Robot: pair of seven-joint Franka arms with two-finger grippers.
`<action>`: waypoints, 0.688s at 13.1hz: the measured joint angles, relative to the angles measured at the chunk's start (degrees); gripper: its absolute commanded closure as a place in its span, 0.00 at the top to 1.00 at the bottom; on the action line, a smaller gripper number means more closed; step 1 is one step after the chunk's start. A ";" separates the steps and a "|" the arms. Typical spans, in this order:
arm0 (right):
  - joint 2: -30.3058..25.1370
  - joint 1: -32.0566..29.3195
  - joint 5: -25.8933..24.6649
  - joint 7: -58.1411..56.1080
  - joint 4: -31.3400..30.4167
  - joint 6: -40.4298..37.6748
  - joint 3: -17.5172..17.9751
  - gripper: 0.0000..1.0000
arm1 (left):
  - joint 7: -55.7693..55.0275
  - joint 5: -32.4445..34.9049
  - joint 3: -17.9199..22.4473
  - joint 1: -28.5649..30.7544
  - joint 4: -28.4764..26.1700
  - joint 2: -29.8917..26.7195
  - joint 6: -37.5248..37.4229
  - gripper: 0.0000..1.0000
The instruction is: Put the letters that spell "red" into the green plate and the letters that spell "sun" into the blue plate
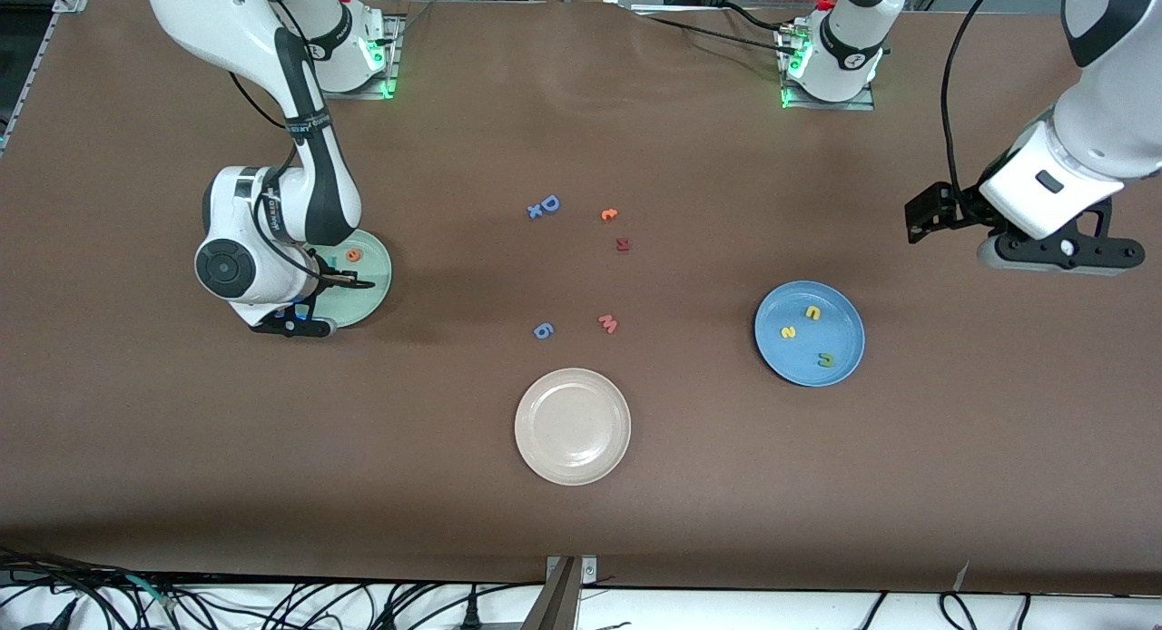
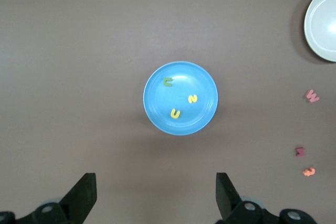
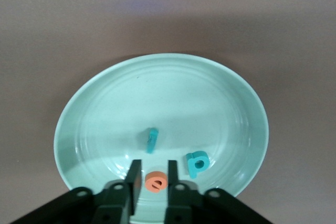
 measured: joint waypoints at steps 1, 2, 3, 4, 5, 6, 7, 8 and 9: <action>-0.25 -0.01 0.01 0.00 0.10 -0.04 -0.03 0.99 | 0.00 -0.33 0.10 0.06 -2.07 -1.45 0.41 1.00; -0.71 -0.02 0.02 0.00 0.33 -0.48 -0.12 0.99 | 0.00 -1.04 0.20 0.13 -3.56 -2.49 0.95 1.00; -1.45 -0.02 0.03 0.00 0.86 -1.82 -0.36 0.99 | 0.00 -1.44 0.28 0.15 -4.43 -3.07 1.44 1.00; -2.48 -0.02 0.03 0.00 1.63 -3.77 -0.79 0.99 | 0.01 -1.48 0.26 0.14 -4.82 -3.35 1.63 1.00; -3.63 -0.03 0.04 0.00 2.48 -5.67 -1.46 0.99 | 0.04 -1.48 0.20 0.13 -4.92 -3.45 1.70 1.00; -4.86 -0.04 0.04 0.00 3.33 -7.55 -2.25 0.99 | 0.06 -1.48 0.07 0.14 -4.93 -3.47 1.71 1.00; -6.14 -0.06 0.04 0.00 4.13 -9.19 -3.10 0.99 | 0.07 -1.48 -0.15 0.17 -4.95 -3.47 1.73 1.00; -7.44 -0.08 0.05 0.00 4.87 -10.39 -3.92 0.99 | 0.07 -1.48 -0.44 0.23 -4.96 -3.47 1.74 1.00; -8.74 -0.08 0.05 0.01 5.77 -11.44 -4.76 0.99 | 0.07 -1.48 -0.57 0.24 -4.98 -3.48 1.74 1.00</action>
